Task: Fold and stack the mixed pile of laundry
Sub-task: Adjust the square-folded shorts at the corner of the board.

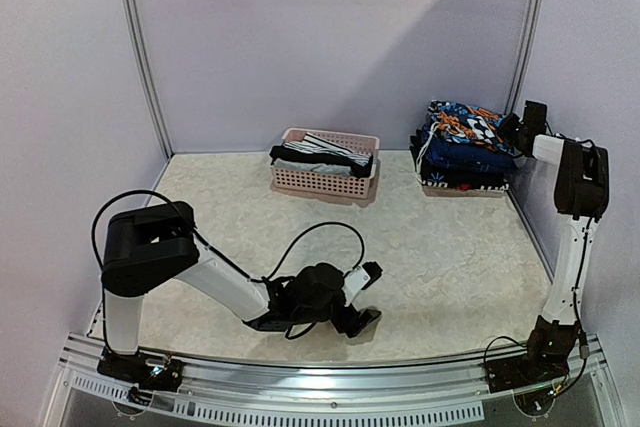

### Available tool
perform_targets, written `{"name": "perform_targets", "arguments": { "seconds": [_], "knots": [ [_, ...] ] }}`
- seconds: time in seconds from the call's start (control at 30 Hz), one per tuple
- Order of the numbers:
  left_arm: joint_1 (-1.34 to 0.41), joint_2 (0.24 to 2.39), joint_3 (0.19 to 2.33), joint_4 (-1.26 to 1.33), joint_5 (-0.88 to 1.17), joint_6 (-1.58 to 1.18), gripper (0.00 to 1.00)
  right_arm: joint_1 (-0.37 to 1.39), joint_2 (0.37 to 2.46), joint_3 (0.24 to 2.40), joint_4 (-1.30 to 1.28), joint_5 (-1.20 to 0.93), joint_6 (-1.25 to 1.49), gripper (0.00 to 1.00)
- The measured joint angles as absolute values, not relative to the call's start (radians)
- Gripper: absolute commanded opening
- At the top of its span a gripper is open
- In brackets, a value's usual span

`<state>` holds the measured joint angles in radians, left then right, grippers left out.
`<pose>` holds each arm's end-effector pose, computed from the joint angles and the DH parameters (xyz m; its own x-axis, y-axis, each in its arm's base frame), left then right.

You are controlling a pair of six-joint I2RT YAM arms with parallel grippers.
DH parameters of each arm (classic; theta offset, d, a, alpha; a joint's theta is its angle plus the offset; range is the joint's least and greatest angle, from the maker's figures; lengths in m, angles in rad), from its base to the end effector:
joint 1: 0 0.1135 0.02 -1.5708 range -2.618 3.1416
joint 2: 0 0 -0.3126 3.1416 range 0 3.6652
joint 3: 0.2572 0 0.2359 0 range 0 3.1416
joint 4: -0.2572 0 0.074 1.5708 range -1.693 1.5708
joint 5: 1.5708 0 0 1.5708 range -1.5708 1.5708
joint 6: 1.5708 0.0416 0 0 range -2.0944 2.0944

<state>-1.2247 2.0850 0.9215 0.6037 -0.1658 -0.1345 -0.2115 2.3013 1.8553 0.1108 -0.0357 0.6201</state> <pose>0.1478 -0.3897 0.1389 -0.2966 0.4325 -0.8515 0.8483 0.5289 -0.0268 0.5571 -0.1181 0.2640 -0.1590 0.6281 -0.7617 0.3308 0.7608 0.5583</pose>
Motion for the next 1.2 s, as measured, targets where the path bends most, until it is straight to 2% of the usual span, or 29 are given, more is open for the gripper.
{"name": "perform_targets", "arguments": {
  "seconds": [0.47,0.63,0.87,1.2],
  "knots": [
    [-1.225,2.045,0.847,0.642,-0.166,-0.139,0.88,-0.210,2.080,1.525,0.239,-0.028,0.673,0.76],
    [-1.225,2.035,0.830,0.645,-0.167,-0.140,0.87,-0.208,2.011,1.451,0.255,-0.039,0.700,0.76],
    [-1.225,2.020,0.814,0.648,-0.169,-0.143,0.87,-0.176,1.950,1.379,0.274,-0.052,0.709,0.69],
    [-1.225,1.953,0.784,0.640,-0.201,-0.143,0.87,-0.042,1.822,1.272,0.267,0.044,0.637,0.71]
  ]
}}
